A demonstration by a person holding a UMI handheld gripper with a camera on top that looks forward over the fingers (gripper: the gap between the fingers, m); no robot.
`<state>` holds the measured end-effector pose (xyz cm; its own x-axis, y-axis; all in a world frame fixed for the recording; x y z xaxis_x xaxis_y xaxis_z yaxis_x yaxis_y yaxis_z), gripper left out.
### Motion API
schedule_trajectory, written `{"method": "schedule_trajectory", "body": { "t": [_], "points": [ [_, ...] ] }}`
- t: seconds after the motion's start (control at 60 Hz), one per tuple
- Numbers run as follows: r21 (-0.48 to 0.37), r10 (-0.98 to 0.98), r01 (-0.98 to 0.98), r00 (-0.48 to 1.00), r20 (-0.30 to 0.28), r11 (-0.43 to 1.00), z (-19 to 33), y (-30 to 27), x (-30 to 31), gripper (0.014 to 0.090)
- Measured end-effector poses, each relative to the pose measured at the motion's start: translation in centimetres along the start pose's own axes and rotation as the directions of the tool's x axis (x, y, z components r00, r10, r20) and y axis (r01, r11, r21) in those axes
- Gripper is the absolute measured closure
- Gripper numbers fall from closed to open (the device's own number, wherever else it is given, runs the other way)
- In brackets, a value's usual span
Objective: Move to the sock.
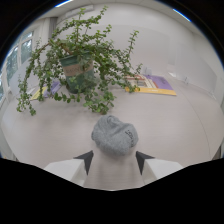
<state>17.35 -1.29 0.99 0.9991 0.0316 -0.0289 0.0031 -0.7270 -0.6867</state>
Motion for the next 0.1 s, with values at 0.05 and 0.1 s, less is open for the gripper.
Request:
{"method": "schedule_trajectory", "body": {
  "t": [0.05,0.1],
  "points": [
    [0.001,0.003,-0.003,1.0,0.0,1.0,0.06,-0.03,-0.02,0.0203],
    [0.0,0.008,-0.008,1.0,0.002,1.0,0.06,-0.08,-0.09,0.0202]
  ]
}}
